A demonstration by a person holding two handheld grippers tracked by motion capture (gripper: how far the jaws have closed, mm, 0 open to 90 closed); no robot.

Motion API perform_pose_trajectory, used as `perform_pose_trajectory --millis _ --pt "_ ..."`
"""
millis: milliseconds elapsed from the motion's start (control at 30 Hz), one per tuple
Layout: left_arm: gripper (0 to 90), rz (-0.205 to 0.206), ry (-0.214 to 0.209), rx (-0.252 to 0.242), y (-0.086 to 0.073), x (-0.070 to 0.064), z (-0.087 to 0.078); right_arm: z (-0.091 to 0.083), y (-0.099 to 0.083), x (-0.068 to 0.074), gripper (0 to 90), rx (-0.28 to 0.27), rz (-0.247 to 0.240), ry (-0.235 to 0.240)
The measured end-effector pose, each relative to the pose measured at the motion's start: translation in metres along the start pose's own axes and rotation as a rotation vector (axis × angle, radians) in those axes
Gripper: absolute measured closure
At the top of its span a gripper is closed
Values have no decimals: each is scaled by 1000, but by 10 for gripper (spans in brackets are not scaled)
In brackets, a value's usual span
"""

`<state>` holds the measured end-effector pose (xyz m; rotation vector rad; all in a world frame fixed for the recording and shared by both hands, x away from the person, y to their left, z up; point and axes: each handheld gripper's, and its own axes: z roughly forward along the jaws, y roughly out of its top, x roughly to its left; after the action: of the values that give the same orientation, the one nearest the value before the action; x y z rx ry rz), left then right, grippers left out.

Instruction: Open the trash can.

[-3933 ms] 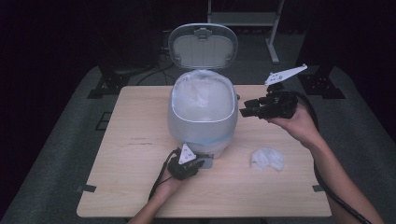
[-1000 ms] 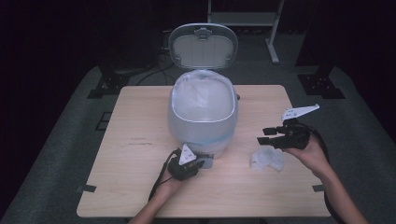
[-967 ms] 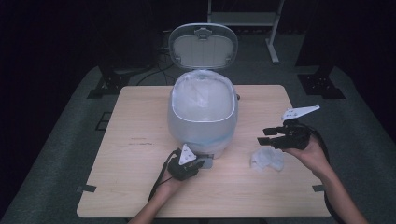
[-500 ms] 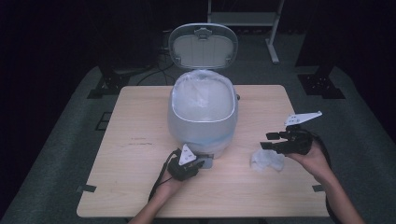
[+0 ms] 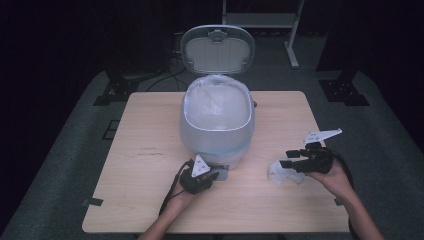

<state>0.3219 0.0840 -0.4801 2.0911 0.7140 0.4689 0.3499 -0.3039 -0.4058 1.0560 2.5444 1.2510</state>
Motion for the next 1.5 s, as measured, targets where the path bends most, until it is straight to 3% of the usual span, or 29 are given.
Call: perform_pose_trajectory --millis 1267,1500 --pt "673 2 1 0 0 -1 0 45 -33 -7 397 91 -13 -47" --pt "672 3 1 1 0 0 0 54 -37 -2 395 125 -57 -74"
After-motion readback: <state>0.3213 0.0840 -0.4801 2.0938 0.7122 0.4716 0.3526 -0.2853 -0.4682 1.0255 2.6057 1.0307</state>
